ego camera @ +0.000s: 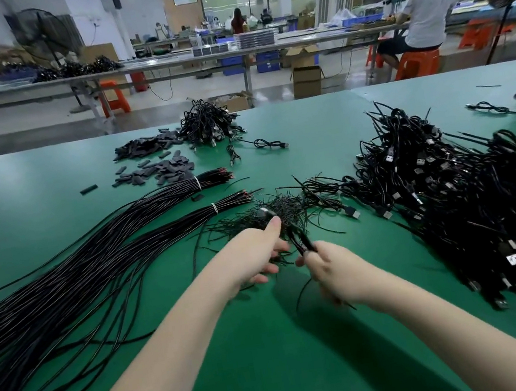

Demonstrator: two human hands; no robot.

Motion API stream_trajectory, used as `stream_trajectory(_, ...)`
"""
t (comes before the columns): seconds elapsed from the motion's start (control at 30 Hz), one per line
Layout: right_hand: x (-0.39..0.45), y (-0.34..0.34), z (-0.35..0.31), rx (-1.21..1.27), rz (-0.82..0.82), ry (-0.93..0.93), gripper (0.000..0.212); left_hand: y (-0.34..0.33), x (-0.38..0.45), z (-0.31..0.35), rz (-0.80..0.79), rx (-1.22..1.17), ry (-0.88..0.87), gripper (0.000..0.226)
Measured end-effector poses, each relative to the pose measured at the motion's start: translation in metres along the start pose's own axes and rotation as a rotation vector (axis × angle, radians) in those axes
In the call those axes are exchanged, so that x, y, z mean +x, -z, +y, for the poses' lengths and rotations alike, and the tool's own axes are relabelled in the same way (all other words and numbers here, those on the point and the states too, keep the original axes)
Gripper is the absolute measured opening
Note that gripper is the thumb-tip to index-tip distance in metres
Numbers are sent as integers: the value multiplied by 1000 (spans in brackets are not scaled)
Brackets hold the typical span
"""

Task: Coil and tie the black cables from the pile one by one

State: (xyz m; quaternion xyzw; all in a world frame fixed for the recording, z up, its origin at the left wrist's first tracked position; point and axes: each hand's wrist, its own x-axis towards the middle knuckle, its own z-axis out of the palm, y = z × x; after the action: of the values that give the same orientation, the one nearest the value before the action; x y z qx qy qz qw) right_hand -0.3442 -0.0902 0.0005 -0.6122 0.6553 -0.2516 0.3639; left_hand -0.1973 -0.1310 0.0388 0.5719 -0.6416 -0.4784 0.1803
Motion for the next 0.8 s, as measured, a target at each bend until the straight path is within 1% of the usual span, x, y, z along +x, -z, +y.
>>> stream_trajectory(0.03, -1, 6, 2, 200, -59, -84, 23, 3, -2, -6, 109, 158, -107, 44)
stream_trajectory(0.07, -3, 12, 3, 372, -139, -160, 23, 4, -4, -12, 247, 348, -263, 38)
stream_trajectory(0.1, -4, 19, 4, 478, -228, -207, 23, 5, -7, -16, 368, 536, -482, 43)
stream_trajectory(0.13, -5, 23, 4, 502, -313, -232, 23, 4, -10, -19, 401, 733, -697, 55)
stream_trajectory(0.17, -6, 26, 4, 478, -393, -245, 24, 3, -11, -21, 370, 915, -874, 64)
stream_trajectory(0.2, -7, 28, 2, 425, -461, -249, 23, 0, -11, -23, 311, 1037, -998, 66)
stream_trajectory(0.23, -8, 29, 1, 363, -511, -251, 23, -2, -11, -25, 246, 1081, -1059, 62)
stream_trajectory(0.27, -10, 30, -1, 305, -550, -253, 22, -3, -10, -27, 210, 1067, -1074, 55)
stream_trajectory(0.33, -12, 32, -1, 243, -619, -245, 21, -4, -14, -32, 186, 1018, -1038, 47)
stream_trajectory(0.4, -12, 35, 2, 256, -683, -243, 23, -7, -16, -35, 153, 987, -1000, 47)
stream_trajectory(0.47, -11, 36, 6, 272, -731, -231, 25, -10, -15, -38, 119, 999, -885, 47)
stream_trajectory(0.53, -10, 34, 10, 288, -729, -223, 24, -12, -13, -42, 154, 1056, -836, 41)
stream_trajectory(0.6, -5, 33, 14, 337, -711, -231, 25, -18, -14, -45, 215, 1106, -893, 26)
stream_trajectory(0.63, -2, 34, 16, 363, -711, -232, 25, -21, -14, -44, 255, 1102, -924, 17)
stream_trajectory(0.67, 3, 36, 18, 382, -716, -233, 28, -24, -13, -45, 299, 1081, -926, 13)
stream_trajectory(0.7, 8, 40, 20, 393, -705, -237, 35, -26, -9, -44, 315, 1060, -891, 12)
stream_trajectory(0.73, 15, 44, 22, 398, -655, -251, 48, -25, -5, -44, 346, 1028, -841, 13)
stream_trajectory(0.77, 22, 47, 25, 410, -544, -271, 61, -22, 1, -47, 399, 983, -780, 18)
stream_trajectory(0.8, 29, 50, 28, 426, -369, -282, 67, -18, 7, -50, 459, 921, -733, 21)
